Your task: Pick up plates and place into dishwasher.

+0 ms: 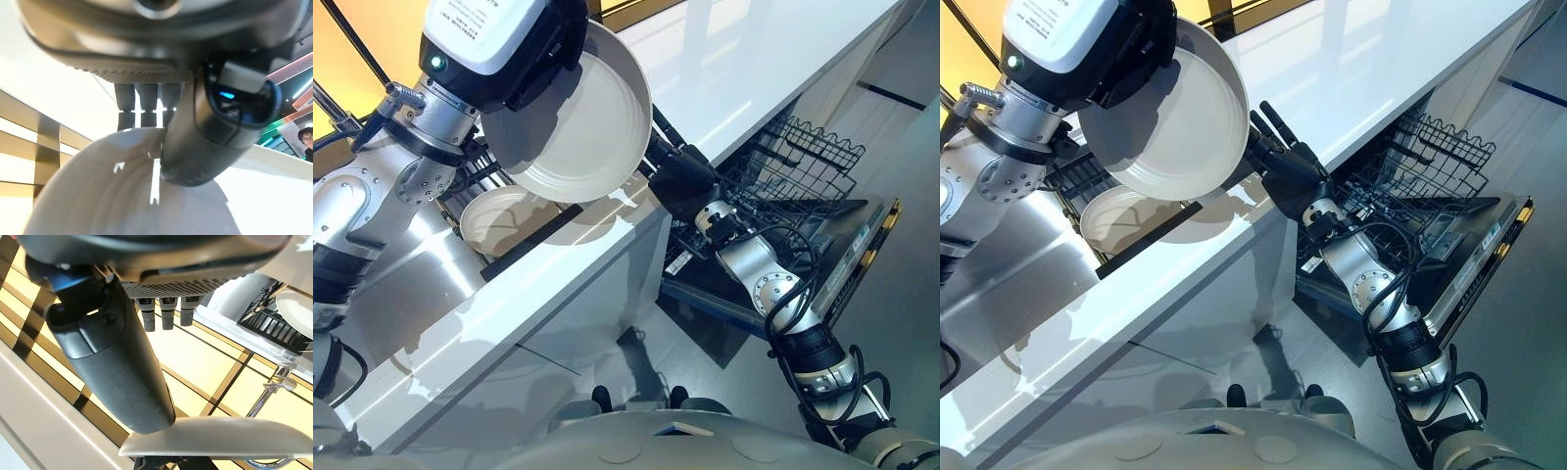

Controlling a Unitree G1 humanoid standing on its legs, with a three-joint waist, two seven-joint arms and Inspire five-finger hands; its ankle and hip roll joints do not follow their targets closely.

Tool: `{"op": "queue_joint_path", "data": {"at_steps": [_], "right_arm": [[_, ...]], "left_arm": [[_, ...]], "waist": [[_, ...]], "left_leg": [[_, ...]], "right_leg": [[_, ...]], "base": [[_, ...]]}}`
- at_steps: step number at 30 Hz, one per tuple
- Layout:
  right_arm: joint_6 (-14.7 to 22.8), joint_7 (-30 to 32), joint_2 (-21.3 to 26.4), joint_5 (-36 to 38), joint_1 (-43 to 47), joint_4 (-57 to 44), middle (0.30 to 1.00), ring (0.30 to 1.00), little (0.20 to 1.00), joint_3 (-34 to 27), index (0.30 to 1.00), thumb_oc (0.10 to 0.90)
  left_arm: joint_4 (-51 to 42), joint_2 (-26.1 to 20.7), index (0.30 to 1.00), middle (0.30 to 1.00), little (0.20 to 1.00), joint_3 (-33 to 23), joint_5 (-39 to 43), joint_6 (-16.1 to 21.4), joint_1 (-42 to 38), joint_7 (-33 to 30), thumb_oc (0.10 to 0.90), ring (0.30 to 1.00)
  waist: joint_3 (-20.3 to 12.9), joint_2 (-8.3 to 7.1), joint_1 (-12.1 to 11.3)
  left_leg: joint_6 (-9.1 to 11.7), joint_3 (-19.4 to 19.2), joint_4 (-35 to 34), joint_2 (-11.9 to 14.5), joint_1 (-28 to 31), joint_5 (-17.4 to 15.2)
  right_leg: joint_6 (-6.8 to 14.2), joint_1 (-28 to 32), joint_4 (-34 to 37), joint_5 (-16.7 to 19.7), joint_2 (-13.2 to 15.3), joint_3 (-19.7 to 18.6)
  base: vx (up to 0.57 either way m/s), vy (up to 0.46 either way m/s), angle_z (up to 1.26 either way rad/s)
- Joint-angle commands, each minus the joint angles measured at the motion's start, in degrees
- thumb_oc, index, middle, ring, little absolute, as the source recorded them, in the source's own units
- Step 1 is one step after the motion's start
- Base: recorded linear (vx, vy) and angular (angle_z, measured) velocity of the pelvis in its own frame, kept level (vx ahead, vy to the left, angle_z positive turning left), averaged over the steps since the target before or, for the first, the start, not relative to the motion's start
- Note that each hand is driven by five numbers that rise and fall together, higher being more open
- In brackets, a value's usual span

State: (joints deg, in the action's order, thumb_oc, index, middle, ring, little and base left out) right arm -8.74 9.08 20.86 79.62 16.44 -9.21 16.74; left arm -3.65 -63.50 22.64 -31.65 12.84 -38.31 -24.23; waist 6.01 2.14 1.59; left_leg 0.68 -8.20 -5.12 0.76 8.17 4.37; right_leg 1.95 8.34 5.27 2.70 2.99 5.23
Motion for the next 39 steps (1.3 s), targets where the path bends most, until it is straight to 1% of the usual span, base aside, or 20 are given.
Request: {"op": "queue_joint_path", "data": {"at_steps": [1, 4, 6, 12, 16, 21, 27, 30, 33, 35, 36, 39], "right_arm": [[9.5, -6.2, -1.4, -6.5, 8.6, -7.7, 0.900, 0.900, 0.900, -2.8, 0.900, 0.800], [11.6, -6.9, -1.2, -14.1, 9.5, -9.4, 0.900, 0.900, 0.900, -3.8, 0.900, 0.800], [12.0, -7.5, -0.9, -17.8, 9.9, -10.4, 0.900, 0.900, 0.900, -4.2, 0.900, 0.800], [9.9, -7.3, -0.8, -19.7, 10.5, -10.3, 0.900, 0.900, 0.900, -4.0, 0.900, 0.800], [9.1, -7.0, -0.8, -20.1, 10.8, -9.7, 0.900, 0.900, 0.900, -3.6, 0.900, 0.800], [6.4, -7.1, -0.4, -20.9, 10.7, -9.1, 0.900, 0.900, 0.900, -2.9, 0.900, 0.800], [3.5, -6.4, -0.7, -21.9, 10.4, -7.4, 0.900, 0.900, 0.900, -1.3, 0.900, 0.800], [1.1, -6.4, -0.8, -20.7, 10.2, -6.7, 0.900, 0.900, 0.900, 0.0, 0.900, 0.800], [-0.3, -6.5, -0.9, -20.0, 10.3, -6.5, 0.900, 0.900, 0.900, 1.2, 0.900, 0.800], [-2.1, -6.1, -1.1, -19.0, 10.4, -6.1, 0.900, 0.900, 0.900, 2.1, 0.900, 0.800], [-3.6, -5.6, -1.2, -17.2, 10.4, -5.7, 0.900, 0.900, 0.900, 2.8, 0.900, 0.800], [-5.4, -4.4, -1.3, -13.7, 10.1, -4.4, 0.900, 0.900, 0.900, 3.8, 0.900, 0.800]], "left_arm": [[5.2, 0.1, 0.300, 0.300, 0.200, -2.2, -0.3, -4.4, -9.0, -5.2, 0.100, 0.300], [6.2, 0.8, 0.300, 0.300, 0.200, -3.3, -1.7, -4.1, -7.7, -5.4, 0.100, 0.300], [6.9, 0.9, 0.300, 0.300, 0.200, -3.9, -2.1, -4.2, -7.0, -5.3, 0.100, 0.300], [7.6, 1.8, 0.300, 0.300, 0.200, -4.1, -2.4, -5.2, -6.1, -5.4, 0.100, 0.300], [8.0, 1.9, 0.300, 0.300, 0.200, -4.1, -2.2, -5.2, -6.1, -5.4, 0.100, 0.300], [7.5, 1.6, 0.300, 0.300, 0.200, -3.7, -1.8, -4.8, -6.2, -5.8, 0.100, 0.300], [6.6, 3.0, 0.300, 0.300, 0.200, -2.5, -2.5, -4.5, -6.6, -6.4, 0.100, 0.300], [5.1, 3.5, 0.300, 0.300, 0.200, -2.0, -3.4, -4.7, -6.7, -5.9, 0.100, 0.300], [4.4, 3.8, 0.300, 0.300, 0.200, -1.3, -3.6, -5.2, -7.1, -5.2, 0.100, 0.300], [4.4, 3.8, 0.300, 0.300, 0.200, -0.3, -3.3, -4.8, -7.6, -5.4, 0.100, 0.300], [4.3, 4.1, 0.300, 0.300, 0.200, 0.5, -4.0, -4.7, -7.9, -5.7, 0.100, 0.300], [3.7, 4.4, 0.300, 0.300, 0.200, 1.9, -5.0, -4.2, -8.6, -6.1, 0.100, 0.300]], "waist": [[-5.4, -0.54, 0.1], [-5.3, -0.39, 0.0], [-5.3, -0.24, -0.1], [-5.3, -0.02, -0.2], [-5.3, -0.08, -0.3], [-5.3, -0.09, -0.4], [-5.2, -0.27, -0.3], [-5.2, -0.34, -0.4], [-5.1, -0.40, -0.4], [-5.1, -0.45, -0.5], [-5.1, -0.47, -0.5], [-5.0, -0.60, -0.5]], "left_leg": [[-1.8, -0.2, 0.2, -3.7, 1.4, -6.8], [-1.8, -0.1, 0.3, -3.8, 1.4, -6.8], [-1.8, -0.1, 0.3, -3.8, 1.3, -6.8], [-1.8, 0.0, 0.4, -3.8, 1.3, -6.9], [-1.7, 0.0, 0.4, -3.7, 1.3, -6.8], [-1.6, 0.2, 0.4, -3.6, 1.2, -6.8], [-1.5, 0.5, 0.5, -3.5, 1.2, -6.6], [-1.4, 0.6, 0.5, -3.4, 1.2, -6.6], [-1.4, 0.7, 0.5, -3.4, 1.2, -6.5], [-1.4, 0.9, 0.4, -3.4, 1.2, -6.4], [-1.4, 0.9, 0.4, -3.4, 1.2, -6.4], [-1.4, 1.0, 0.5, -3.4, 1.1, -6.4]], "right_leg": [[2.0, -0.5, -1.7, -3.1, -2.1, 2.3], [1.9, -0.5, -1.6, -3.1, -2.1, 2.3], [1.9, -0.6, -1.7, -3.1, -2.1, 2.3], [1.8, -0.5, -1.7, -3.3, -2.2, 2.3], [1.8, -0.5, -1.6, -3.3, -2.2, 2.5], [1.7, -0.5, -1.7, -3.4, -2.3, 2.5], [1.5, -0.6, -1.9, -3.4, -2.5, 2.3], [1.5, -0.5, -1.8, -3.6, -2.5, 2.4], [1.4, -0.5, -1.9, -3.6, -2.6, 2.5], [1.4, -0.5, -2.1, -3.7, -2.6, 2.7], [1.4, -0.4, -2.1, -3.8, -2.6, 2.8], [1.3, -0.4, -2.2, -3.9, -2.6, 2.9]], "base": [[0.00, 0.000, 0.00], [0.00, 0.000, 0.00], [0.00, 0.000, 0.00], [0.00, 0.000, 0.00], [0.00, 0.000, 0.00], [0.00, 0.000, 0.00], [0.00, 0.000, 0.00], [0.00, 0.000, 0.00], [0.00, 0.000, 0.00], [0.00, 0.000, 0.00], [0.01, -0.013, 0.03], [0.01, -0.013, 0.04]]}}
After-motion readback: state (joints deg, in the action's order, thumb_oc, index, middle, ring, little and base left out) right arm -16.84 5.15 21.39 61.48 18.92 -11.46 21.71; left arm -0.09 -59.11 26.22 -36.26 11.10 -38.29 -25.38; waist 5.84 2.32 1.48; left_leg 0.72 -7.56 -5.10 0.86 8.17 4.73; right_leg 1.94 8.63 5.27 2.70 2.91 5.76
